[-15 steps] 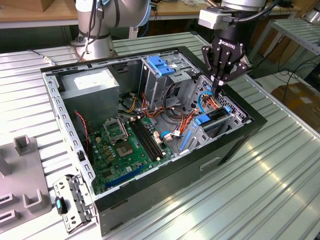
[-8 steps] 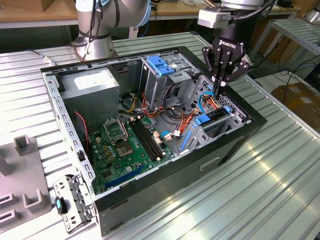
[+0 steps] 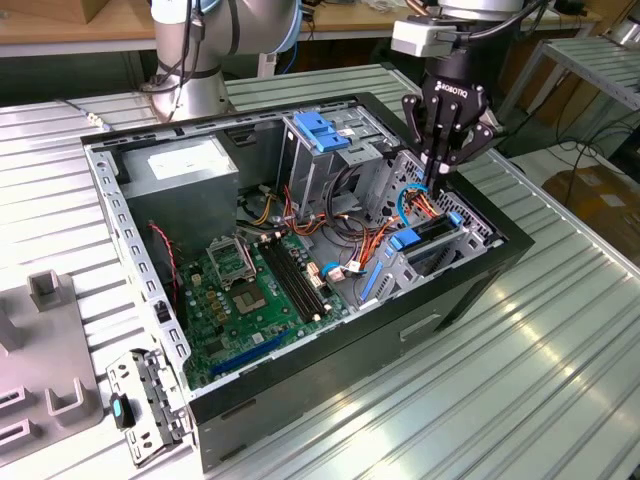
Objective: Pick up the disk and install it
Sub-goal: 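Insert the second disk wire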
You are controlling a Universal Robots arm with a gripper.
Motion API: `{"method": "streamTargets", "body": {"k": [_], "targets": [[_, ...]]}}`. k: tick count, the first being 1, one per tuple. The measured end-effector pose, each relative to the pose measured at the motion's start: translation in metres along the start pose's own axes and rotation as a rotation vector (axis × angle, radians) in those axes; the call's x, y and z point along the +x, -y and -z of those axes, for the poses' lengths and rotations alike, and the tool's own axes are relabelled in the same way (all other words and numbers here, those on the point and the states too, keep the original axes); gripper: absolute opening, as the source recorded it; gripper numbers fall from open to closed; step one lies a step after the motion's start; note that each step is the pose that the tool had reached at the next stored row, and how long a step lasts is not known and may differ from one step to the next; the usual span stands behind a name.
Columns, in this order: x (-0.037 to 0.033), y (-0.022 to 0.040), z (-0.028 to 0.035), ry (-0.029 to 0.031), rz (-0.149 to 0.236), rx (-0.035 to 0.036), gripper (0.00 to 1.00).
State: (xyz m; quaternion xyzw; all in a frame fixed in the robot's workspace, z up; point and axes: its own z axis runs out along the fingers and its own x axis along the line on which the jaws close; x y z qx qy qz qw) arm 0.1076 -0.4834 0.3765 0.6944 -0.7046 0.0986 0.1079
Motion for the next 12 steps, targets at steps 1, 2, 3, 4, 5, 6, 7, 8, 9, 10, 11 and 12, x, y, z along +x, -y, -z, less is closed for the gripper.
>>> {"method": "streamTargets", "body": {"k": [1,2,3,4,5,6,7,8,9,10,11,12], "targets": [[-0.0003,0.0,-0.0004,-0.0009,-0.001,-0.0003,0.18],[-0.0004,0.0001,-0.0006,-0.0014,-0.002,-0.0005,0.19],[-0.0007,0.0001,-0.0009,-0.002,-0.003,-0.0008,0.19],[-0.001,0.0001,-0.0012,-0.0024,-0.004,-0.0011,0.25],[-0.0012,0.0002,-0.0015,-0.0029,-0.005,-0.0014,0.25],[-0.0014,0.0002,-0.0018,-0.0033,-0.006,-0.0017,0.25],[-0.0017,0.0002,-0.0025,-0.0039,-0.007,-0.0021,0.25],[-0.0019,0.0002,-0.0032,-0.0042,-0.008,-0.0023,0.25],[-0.0023,0.0002,-0.0043,-0.0053,-0.009,-0.0025,0.25],[-0.0025,0.0002,-0.0051,-0.0065,-0.009,-0.0026,0.25],[-0.0029,0.0002,-0.0065,-0.0076,-0.009,-0.0027,0.25],[-0.0033,0.0002,-0.0076,-0.0089,-0.01,-0.0028,0.25]]}}
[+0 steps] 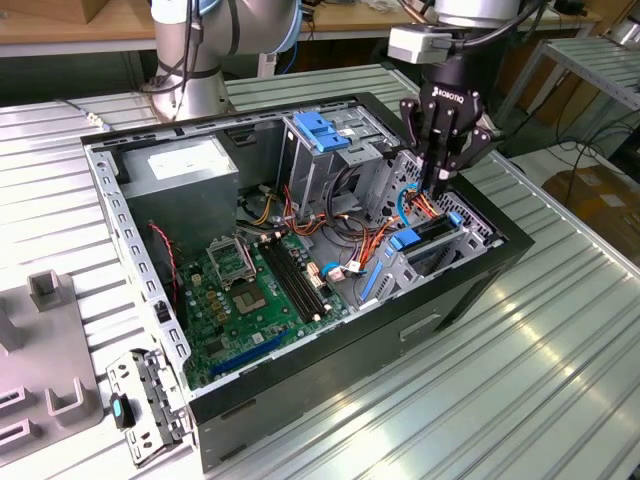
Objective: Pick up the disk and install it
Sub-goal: 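Insert the second disk wire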
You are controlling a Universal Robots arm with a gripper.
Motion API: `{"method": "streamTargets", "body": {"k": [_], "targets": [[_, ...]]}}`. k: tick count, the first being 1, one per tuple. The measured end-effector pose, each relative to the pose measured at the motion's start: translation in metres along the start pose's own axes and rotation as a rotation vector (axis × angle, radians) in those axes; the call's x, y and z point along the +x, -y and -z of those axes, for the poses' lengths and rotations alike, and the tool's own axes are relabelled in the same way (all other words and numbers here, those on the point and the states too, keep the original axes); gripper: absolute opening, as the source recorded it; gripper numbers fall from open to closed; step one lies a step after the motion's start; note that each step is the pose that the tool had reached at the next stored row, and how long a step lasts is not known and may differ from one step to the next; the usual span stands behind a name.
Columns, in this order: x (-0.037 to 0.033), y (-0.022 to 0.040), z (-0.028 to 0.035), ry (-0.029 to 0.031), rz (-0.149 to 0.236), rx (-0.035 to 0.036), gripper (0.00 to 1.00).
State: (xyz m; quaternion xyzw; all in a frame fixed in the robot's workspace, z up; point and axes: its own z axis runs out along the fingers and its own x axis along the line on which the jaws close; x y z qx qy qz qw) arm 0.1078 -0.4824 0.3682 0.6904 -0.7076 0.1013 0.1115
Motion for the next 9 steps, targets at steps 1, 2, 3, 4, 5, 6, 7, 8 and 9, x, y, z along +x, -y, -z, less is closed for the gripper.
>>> {"method": "streamTargets", "body": {"k": [1,2,3,4,5,6,7,8,9], "targets": [[-0.0004,0.0,-0.0011,-0.0015,0.0,-0.0001,0.24],[-0.0005,0.0,-0.0015,-0.0017,0.0,-0.0001,0.16],[-0.0005,0.0,-0.0018,-0.0016,0.0,-0.0001,0.16],[-0.0006,0.0,-0.0021,-0.0015,0.0,-0.0001,0.16],[-0.0006,0.0,-0.0026,-0.0014,0.0,-0.0001,0.16],[-0.0003,0.0,-0.0031,-0.0013,0.0,0.0003,0.16],[0.0006,0.0001,-0.0037,-0.0003,-0.001,0.0011,0.16],[0.0018,0.0,-0.0043,0.0024,-0.001,0.0015,0.16],[0.0048,-0.0004,-0.0058,0.0122,-0.001,0.0023,0.16]]}}
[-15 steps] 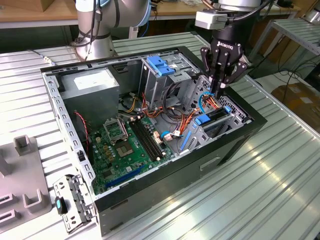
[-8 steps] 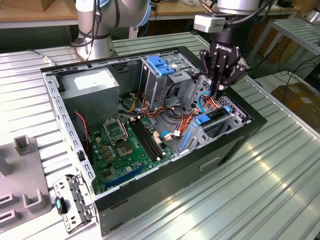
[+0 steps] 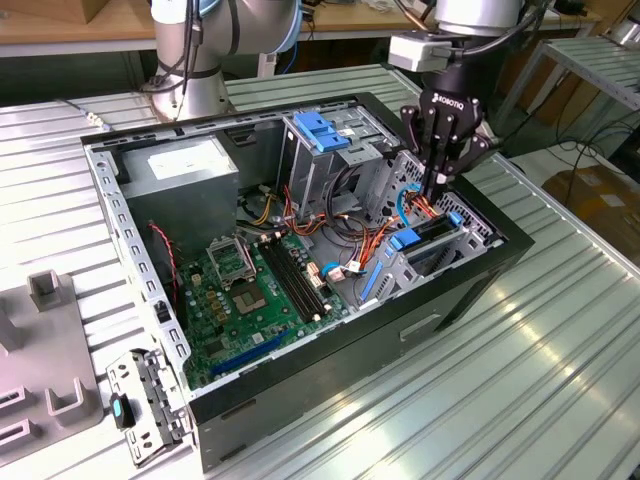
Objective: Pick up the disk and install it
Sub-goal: 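Insert the second disk wire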
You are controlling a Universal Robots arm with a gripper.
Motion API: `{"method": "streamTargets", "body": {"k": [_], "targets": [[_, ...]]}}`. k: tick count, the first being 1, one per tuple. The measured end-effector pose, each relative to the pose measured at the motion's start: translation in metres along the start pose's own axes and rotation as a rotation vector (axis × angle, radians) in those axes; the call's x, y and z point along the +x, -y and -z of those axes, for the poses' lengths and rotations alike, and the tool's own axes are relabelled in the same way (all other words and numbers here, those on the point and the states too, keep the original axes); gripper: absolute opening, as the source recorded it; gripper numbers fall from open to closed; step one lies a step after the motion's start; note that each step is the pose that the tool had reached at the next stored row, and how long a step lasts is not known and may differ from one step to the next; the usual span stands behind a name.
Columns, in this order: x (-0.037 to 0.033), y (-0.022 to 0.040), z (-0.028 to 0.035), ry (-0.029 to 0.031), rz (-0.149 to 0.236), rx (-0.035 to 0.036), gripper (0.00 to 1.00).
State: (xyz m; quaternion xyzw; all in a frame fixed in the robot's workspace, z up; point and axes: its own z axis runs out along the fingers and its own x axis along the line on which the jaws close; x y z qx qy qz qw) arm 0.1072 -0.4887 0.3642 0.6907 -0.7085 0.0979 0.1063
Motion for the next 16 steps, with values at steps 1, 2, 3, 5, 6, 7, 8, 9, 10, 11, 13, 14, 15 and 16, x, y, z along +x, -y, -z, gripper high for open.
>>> {"method": "streamTargets", "body": {"k": [1,2,3,5,6,7,8,9,10,11,13,14,15,16], "targets": [[0.0031,-0.0006,-0.0014,0.0109,0.0,0.0004,0.16],[0.0051,-0.0013,-0.0024,0.0195,0.0,0.0003,0.16],[0.0065,-0.0019,-0.003,0.0271,0.0,0.0003,0.16],[0.0101,-0.0048,-0.0046,0.0572,0.0,0.0011,0.16],[0.0113,-0.0061,-0.0052,0.0692,0.0,0.0014,0.16],[0.0123,-0.0071,-0.0056,0.0784,0.0,0.0016,0.16],[0.0133,-0.0081,-0.006,0.0882,0.0,0.002,0.16],[0.0144,-0.0091,-0.0065,0.0979,0.0,0.0026,0.16],[0.0164,-0.0101,-0.0075,0.106,0.0,0.004,0.16],[0.0182,-0.0108,-0.0085,0.1095,0.0,0.0059,0.16],[0.021,-0.0116,-0.0102,0.1127,-0.001,0.0125,0.16],[0.0226,-0.0124,-0.0112,0.1143,-0.002,0.0208,0.16],[0.0235,-0.0133,-0.0119,0.1176,-0.003,0.0293,0.16],[0.0238,-0.0137,-0.0122,0.119,-0.003,0.0337,0.16]]}}
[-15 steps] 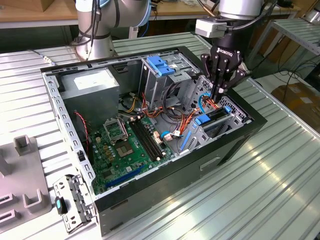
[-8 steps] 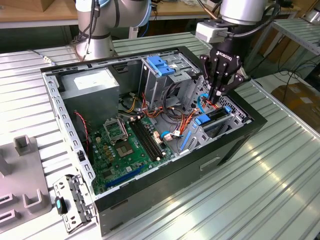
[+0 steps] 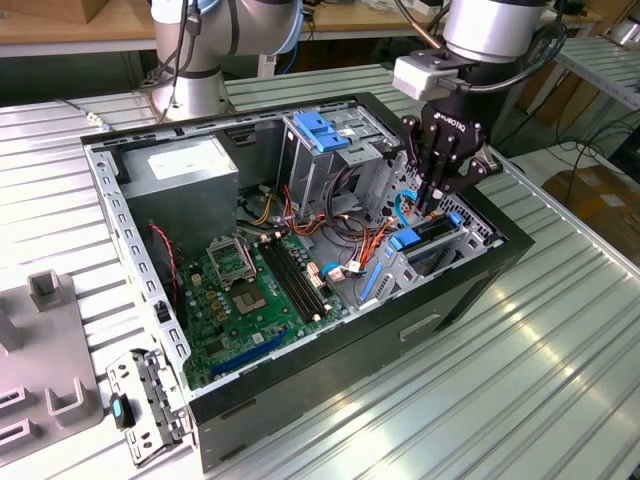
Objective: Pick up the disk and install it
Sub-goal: 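Insert the second disk wire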
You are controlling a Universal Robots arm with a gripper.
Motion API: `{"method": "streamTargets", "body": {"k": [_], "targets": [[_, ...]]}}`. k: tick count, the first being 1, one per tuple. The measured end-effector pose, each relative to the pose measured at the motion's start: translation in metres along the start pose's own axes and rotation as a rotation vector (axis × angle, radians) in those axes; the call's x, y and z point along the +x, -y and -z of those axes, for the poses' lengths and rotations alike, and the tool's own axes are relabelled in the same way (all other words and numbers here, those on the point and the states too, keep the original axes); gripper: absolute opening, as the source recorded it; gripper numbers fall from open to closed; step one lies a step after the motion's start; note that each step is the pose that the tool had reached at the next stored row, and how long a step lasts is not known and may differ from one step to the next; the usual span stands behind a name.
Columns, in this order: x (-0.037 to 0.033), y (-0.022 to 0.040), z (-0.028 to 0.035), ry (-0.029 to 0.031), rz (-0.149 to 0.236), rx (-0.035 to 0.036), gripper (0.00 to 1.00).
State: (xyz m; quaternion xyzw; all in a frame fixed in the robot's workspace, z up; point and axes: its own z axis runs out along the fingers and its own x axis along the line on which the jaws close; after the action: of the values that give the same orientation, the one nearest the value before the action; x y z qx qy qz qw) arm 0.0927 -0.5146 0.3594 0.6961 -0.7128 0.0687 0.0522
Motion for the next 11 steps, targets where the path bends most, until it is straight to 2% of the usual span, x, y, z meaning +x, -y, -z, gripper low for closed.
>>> {"method": "streamTargets", "body": {"k": [2,3,11], "targets": [[0.0008,-0.0015,-0.0007,0.0035,0.001,0.0105,0.16],[0.0011,-0.0021,-0.0009,0.0046,0.001,0.0131,0.16],[0.0013,-0.0023,-0.001,0.005,0.002,0.0139,0.16]]}}
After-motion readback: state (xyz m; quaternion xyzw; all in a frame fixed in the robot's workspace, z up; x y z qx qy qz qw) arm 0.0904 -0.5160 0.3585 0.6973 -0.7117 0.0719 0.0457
